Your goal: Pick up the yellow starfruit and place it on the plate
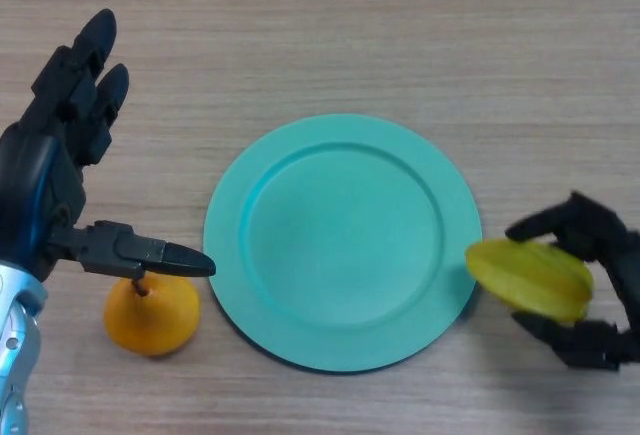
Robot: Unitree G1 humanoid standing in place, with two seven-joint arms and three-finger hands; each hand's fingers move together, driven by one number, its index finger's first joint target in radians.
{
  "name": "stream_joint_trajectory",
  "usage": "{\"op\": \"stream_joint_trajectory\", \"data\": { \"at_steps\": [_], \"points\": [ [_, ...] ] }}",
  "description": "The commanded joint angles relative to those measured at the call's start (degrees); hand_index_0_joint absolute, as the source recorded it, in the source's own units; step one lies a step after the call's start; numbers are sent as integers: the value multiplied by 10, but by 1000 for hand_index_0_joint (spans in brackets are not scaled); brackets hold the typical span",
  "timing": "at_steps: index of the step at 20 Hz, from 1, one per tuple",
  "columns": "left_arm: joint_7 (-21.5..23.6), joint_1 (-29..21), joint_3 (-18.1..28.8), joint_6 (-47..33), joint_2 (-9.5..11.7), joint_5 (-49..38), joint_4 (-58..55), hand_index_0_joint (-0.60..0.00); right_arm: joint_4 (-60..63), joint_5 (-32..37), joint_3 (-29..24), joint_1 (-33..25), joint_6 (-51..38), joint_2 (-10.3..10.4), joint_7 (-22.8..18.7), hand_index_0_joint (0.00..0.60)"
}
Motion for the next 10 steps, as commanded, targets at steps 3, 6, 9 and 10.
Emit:
{"op": "stream_joint_trajectory", "data": {
  "at_steps": [3,6,9,10],
  "points": [
    [22,-11,40,-84,19,-17,-50,0,-55,24,30,-69,0,-6,-12,600],
    [20,-3,47,-79,19,-24,-59,0,-48,29,96,-100,3,9,-34,600],
    [13,1,59,-64,23,-32,-67,0,-28,47,154,-125,22,11,-70,600],
    [11,3,63,-74,25,-26,-64,0,-1,55,176,-131,3,12,-84,600]
  ]
}}
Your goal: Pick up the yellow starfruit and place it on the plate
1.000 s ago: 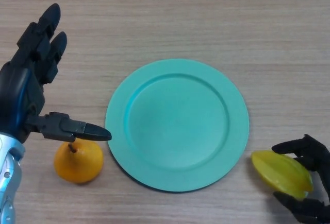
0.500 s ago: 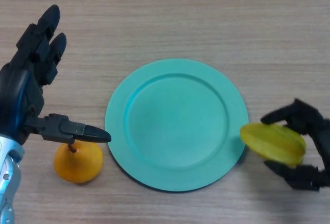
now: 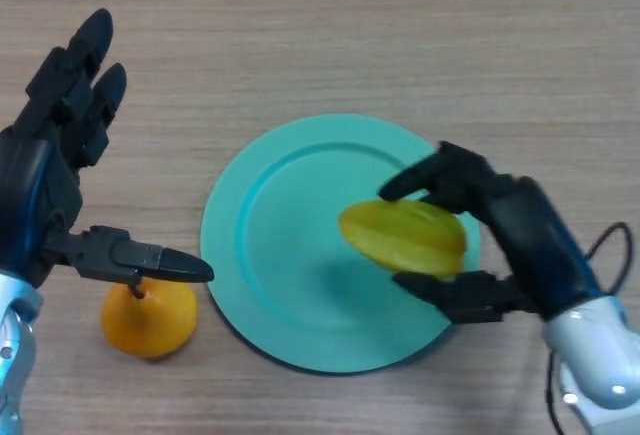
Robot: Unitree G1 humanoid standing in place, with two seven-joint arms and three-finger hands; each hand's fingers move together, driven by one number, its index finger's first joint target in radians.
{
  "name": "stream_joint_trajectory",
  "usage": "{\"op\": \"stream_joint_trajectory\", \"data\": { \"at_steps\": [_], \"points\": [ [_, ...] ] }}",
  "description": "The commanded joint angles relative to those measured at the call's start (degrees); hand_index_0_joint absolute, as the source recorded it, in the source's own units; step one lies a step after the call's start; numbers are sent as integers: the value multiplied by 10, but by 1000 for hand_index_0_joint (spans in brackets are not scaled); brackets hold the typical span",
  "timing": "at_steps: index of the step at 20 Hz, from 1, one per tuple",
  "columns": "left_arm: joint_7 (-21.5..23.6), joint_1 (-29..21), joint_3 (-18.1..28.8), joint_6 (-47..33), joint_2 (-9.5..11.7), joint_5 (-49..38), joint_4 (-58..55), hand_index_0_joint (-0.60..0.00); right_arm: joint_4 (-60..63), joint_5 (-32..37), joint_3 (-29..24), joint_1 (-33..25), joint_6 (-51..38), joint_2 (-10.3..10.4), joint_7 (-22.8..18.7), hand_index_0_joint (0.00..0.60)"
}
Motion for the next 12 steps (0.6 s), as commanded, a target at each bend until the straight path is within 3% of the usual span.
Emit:
{"op": "stream_joint_trajectory", "data": {
  "at_steps": [1,4,7,8,9,12],
  "points": [
    [9,-11,56,-75,26,-18,-35,0,0,29,8,-20,-74,-1,-43,600],
    [1,-7,61,-80,27,-9,-31,0,58,70,46,-41,-87,-1,-82,600],
    [1,-8,65,-79,28,-12,-30,0,90,58,59,-57,-68,-1,-113,600],
    [2,-7,67,-80,29,-11,-30,0,111,3,60,-68,-52,-1,-114,600],
    [1,-8,68,-79,30,-12,-31,0,115,-1,59,-72,-46,-1,-115,600],
    [4,-11,67,-83,31,-7,-28,0,106,16,49,-82,-28,-1,-106,200]
  ]
}}
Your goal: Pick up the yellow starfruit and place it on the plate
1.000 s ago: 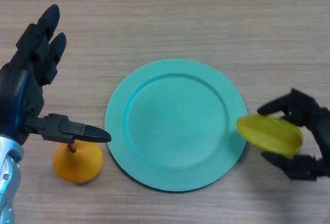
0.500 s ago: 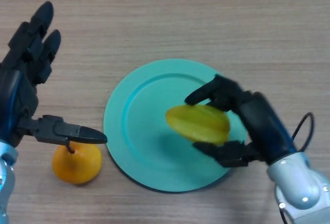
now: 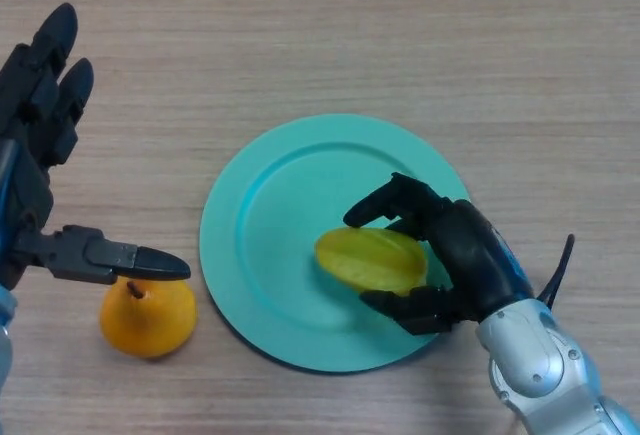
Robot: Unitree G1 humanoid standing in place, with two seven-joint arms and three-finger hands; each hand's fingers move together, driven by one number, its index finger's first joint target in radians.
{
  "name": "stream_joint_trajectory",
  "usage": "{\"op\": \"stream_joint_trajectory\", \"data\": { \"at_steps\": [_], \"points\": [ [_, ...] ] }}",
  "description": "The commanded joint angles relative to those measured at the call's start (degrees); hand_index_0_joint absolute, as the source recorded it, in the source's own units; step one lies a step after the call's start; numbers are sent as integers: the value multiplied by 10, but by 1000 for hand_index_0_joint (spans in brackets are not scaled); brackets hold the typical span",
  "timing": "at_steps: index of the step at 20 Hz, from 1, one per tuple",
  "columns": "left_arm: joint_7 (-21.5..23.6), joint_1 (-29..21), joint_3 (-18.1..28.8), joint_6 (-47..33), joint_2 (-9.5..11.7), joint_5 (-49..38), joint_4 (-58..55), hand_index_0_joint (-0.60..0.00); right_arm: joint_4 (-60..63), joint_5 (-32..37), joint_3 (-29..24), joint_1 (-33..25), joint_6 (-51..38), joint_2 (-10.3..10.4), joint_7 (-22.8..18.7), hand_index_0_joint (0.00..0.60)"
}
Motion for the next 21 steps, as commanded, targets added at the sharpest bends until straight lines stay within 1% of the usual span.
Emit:
{"op": "stream_joint_trajectory", "data": {
  "at_steps": [1,2,3,4,5,6,7,8,9,10,11,12,13,14,15,16,17,19,21],
  "points": [
    [8,-19,40,-87,26,-4,-22,0,-46,12,-31,-33,-28,1,-9,100],
    [16,-25,35,-92,26,1,-17,0,-65,37,-58,-47,-14,1,4,0],
    [18,-25,33,-92,26,3,-17,0,-70,46,-66,-51,-14,1,3,0],
    [22,-27,27,-90,24,6,-20,0,-85,52,-93,-60,-5,1,15,0],
    [23,-28,24,-87,23,6,-22,0,-90,51,-104,-62,-5,1,20,0],
    [22,-28,19,-90,21,9,-22,0,-110,50,-139,-59,-2,1,47,0],
    [22,-29,19,-92,20,6,-19,0,-119,51,-152,-57,1,1,57,0],
    [24,-31,18,-93,20,2,-17,0,-146,57,-190,-47,3,1,84,0],
    [24,-30,19,-91,20,0,-17,0,-157,65,-203,-46,8,1,92,0],
    [22,-28,21,-86,21,3,-26,0,-184,103,-231,-29,5,-9,90,0],
    [20,-28,23,-83,23,4,-30,0,-193,114,-237,-21,5,-15,89,0],
    [13,-27,28,-78,25,7,-33,0,-233,166,-262,0,21,-21,89,0],
    [12,-27,29,-78,25,7,-33,0,-243,181,-267,9,23,-25,89,0],
    [9,-24,29,-81,24,8,-32,0,-276,218,-282,28,34,-29,91,0],
    [10,-24,29,-81,24,8,-32,0,-282,227,-284,35,32,-30,90,0],
    [7,-25,24,-76,24,16,-33,0,-303,250,-289,51,30,-28,85,0],
    [5,-24,23,-73,24,17,-34,0,-309,262,-291,55,23,-25,81,0],
    [5,-23,23,-65,22,19,-39,0,-319,267,-283,66,15,-24,72,0],
    [5,-23,25,-67,21,21,-40,0,-322,263,-277,71,3,-24,76,0]
  ]
}}
